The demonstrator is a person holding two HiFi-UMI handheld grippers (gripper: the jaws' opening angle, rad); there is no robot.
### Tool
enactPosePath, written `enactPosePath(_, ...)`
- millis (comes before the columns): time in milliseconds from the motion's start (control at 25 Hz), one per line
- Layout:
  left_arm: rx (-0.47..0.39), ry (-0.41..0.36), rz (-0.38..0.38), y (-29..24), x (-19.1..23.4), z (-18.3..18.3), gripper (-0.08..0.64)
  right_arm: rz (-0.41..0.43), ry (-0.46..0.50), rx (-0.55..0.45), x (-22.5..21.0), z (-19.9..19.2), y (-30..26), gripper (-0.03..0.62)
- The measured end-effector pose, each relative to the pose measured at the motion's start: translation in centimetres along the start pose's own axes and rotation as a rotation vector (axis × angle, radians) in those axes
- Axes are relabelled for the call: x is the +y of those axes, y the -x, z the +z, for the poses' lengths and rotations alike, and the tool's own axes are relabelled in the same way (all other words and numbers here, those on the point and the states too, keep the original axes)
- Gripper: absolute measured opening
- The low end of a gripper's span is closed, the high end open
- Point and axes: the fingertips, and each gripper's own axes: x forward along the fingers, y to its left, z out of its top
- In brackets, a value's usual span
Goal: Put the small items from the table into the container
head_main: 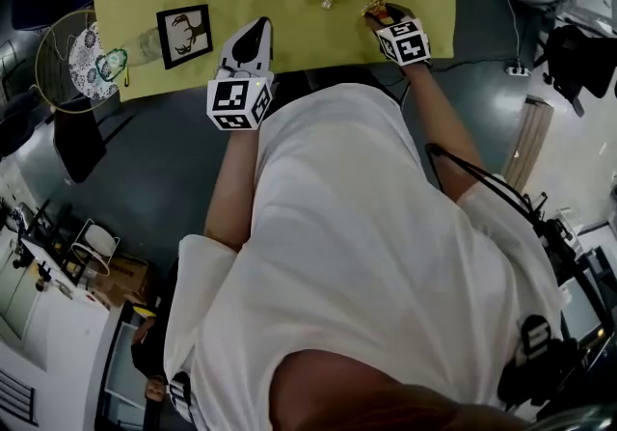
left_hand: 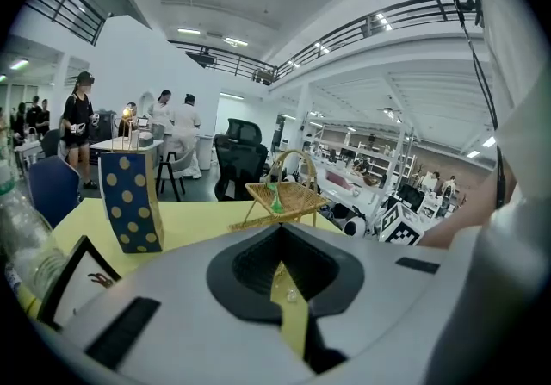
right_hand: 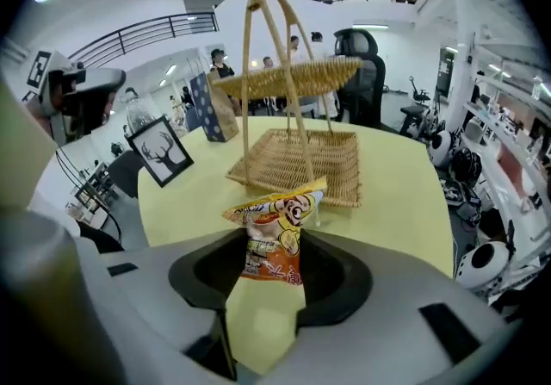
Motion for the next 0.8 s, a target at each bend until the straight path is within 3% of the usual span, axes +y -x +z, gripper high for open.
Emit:
enactPosePath(520,-0.080,-0.048,-0.076,-1.1,-0.4,3.4,0.008,-0.066,0.061,-0.357,-0.5,15.3,11.7,0.190)
enactPosePath(800,-0.083,-0.039,-0.057,0.0,0.2,4.0,0.008,-0.100,0.084,-0.393,-3.5,20.0,10.6,0.190)
